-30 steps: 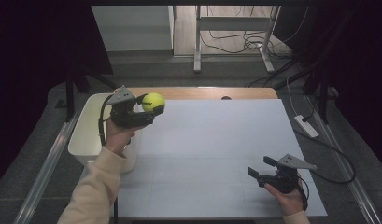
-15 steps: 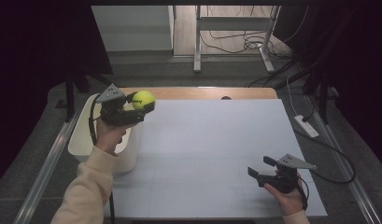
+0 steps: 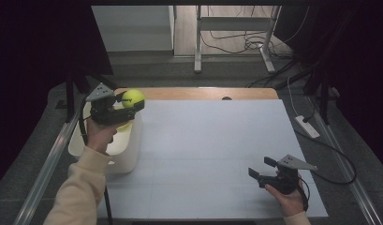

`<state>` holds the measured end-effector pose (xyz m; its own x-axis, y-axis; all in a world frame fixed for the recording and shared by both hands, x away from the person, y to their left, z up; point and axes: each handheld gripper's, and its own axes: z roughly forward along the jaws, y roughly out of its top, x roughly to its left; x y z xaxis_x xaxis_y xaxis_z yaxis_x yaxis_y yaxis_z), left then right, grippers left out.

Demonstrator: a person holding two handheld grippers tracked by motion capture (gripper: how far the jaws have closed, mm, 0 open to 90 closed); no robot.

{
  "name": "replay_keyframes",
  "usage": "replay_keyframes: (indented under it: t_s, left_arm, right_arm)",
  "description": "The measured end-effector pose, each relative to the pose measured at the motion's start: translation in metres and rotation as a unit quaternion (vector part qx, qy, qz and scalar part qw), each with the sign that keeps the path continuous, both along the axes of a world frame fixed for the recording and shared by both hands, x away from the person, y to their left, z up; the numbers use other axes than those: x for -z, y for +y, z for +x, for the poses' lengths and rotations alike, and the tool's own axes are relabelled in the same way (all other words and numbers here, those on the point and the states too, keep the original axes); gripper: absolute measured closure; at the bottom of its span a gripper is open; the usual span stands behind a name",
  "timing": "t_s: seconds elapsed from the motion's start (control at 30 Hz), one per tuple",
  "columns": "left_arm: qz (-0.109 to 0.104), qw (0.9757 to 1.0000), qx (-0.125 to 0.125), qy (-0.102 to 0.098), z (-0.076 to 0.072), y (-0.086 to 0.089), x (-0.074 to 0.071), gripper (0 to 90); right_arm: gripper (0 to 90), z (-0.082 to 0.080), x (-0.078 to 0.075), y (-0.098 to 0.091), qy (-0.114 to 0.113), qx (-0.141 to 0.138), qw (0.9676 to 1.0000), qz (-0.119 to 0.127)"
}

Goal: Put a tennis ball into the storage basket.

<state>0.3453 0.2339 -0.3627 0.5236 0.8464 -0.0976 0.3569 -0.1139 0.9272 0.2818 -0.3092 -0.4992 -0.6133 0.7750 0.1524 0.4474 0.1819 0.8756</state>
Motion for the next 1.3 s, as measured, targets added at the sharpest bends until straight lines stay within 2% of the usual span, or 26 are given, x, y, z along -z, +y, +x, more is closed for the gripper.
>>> replay_keyframes:
  t_s: [0.3, 0.53, 0.8, 1.03, 1.3]
  left_arm:
    - [0.007, 0.9996, -0.025, 0.012, 0.001, 0.02, 0.002, 27.2]
    - [0.012, 0.9991, -0.034, 0.023, 0.001, 0.027, 0.006, 27.2]
    - [0.027, 0.9978, -0.047, 0.038, 0.0, 0.039, 0.01, 27.2]
    - [0.037, 0.996, -0.062, 0.053, 0.001, 0.051, 0.013, 27.2]
    - [0.054, 0.9928, -0.073, 0.079, 0.003, 0.063, 0.02, 27.1]
  right_arm:
    - [14.0, 0.0, 0.0, 0.0, 0.001, 0.001, 1.0, -0.001]
    - [14.1, 0.0, 0.0, 0.0, 0.001, 0.001, 1.0, -0.001]
    - [14.2, 0.001, 0.001, 0.0, 0.003, 0.002, 1.0, 0.001]
    - [14.2, 0.001, 0.0, 0.0, 0.002, 0.002, 1.0, 0.001]
    - [14.2, 0.001, 0.0, 0.0, 0.001, 0.002, 1.0, 0.002]
